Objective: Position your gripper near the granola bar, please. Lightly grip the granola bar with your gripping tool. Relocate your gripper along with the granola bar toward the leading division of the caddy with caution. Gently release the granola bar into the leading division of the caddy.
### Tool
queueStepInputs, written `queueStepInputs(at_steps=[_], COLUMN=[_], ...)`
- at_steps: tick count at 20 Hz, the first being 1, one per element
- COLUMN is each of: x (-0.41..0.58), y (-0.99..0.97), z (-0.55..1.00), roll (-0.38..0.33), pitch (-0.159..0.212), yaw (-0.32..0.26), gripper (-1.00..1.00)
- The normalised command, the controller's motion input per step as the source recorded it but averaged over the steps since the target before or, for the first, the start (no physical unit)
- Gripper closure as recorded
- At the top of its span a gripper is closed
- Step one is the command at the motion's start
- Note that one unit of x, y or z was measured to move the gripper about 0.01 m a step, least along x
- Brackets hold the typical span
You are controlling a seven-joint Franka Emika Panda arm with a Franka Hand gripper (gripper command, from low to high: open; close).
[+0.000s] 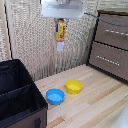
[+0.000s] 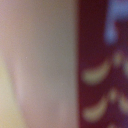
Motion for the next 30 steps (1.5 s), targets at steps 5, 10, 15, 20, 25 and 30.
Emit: queueStepInputs(at_steps=[5, 10, 15, 20, 25, 30], x=[0.0, 0.0, 0.0, -0.075, -0.075, -0.068], y=[0.73, 0.62, 0.58, 0.58, 0.57, 0.58], z=[-0.01, 0.02, 0.04, 0.0, 0.0, 0.01], roll=[0.0, 0.0, 0.0, 0.0, 0.0, 0.0], pitch=[0.063, 0.006, 0.0, 0.065, 0.059, 0.05], yaw=[-0.138, -0.2, -0.22, -0.161, -0.16, -0.162], gripper=[1.0, 1.0, 1.0, 1.0, 1.0, 1.0])
